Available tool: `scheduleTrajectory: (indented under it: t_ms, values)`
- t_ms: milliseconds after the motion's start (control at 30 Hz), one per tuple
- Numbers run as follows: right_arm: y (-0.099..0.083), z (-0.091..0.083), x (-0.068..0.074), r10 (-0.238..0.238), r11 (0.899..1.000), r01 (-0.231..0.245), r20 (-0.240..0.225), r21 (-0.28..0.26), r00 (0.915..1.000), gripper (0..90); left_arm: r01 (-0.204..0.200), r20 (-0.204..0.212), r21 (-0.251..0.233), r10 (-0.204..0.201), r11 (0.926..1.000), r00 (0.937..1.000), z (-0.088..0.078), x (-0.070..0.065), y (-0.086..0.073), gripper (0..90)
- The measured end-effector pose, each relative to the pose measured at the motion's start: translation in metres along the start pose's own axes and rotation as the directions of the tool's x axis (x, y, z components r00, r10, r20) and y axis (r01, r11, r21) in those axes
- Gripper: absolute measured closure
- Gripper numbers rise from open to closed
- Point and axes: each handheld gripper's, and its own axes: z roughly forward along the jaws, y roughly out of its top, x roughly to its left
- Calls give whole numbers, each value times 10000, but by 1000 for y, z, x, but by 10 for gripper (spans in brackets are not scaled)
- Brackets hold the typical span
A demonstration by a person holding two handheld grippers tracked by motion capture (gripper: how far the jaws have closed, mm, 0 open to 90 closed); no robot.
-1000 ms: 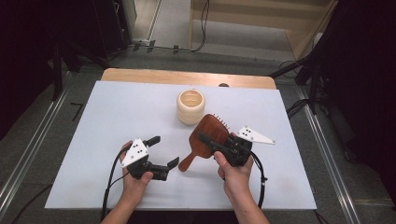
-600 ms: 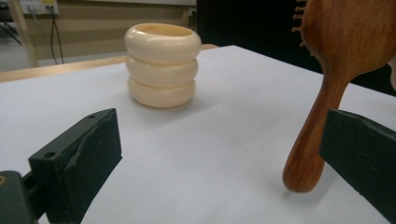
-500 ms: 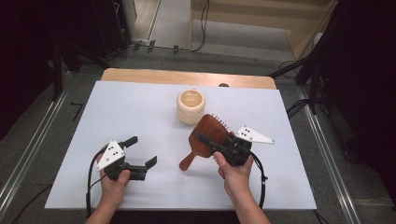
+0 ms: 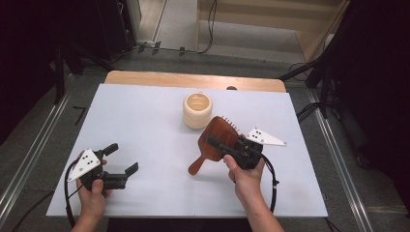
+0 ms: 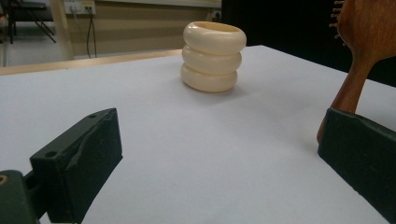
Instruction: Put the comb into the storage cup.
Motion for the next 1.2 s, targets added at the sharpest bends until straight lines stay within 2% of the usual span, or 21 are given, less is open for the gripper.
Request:
scheduleTrajectory:
  t_ms: [300, 367, 500, 633, 800, 1000, 1200]
  values:
    - [7, 4, -3, -70, 9999, 70, 82, 104, 9999, 531, -64, -529, 143, 72, 9999, 9986, -15, 10, -6, 0]
    - [9, 5, -4, -144, 9999, 143, 130, 78, 9998, 531, 138, -682, 267, -120, 9995, 9976, -18, 14, -7, 0]
    - [12, 6, -7, -79, 10000, 79, 148, 9, 9999, 531, 267, -708, 253, -248, 9993, 9972, -22, 19, -9, 0]
    - [15, 8, -9, -98, 9999, 97, 196, 49, 9998, 531, 107, -778, 292, -84, 9995, 9969, -26, 21, -9, 0]
    - [21, 8, -12, -142, 9999, 142, 271, -5, 9995, 531, 526, -792, 7, -523, 9986, 9955, -28, 25, -12, 0]
    - [29, 10, -13, -239, 9996, 245, 375, -139, 9990, 531, 452, -877, -107, -460, 9989, 9951, -28, 23, -14, 0]
    - [40, 12, -15, -330, 9991, 342, 454, -238, 9984, 530, 457, -840, 25, -453, 9990, 9954, -26, 23, -15, 0]
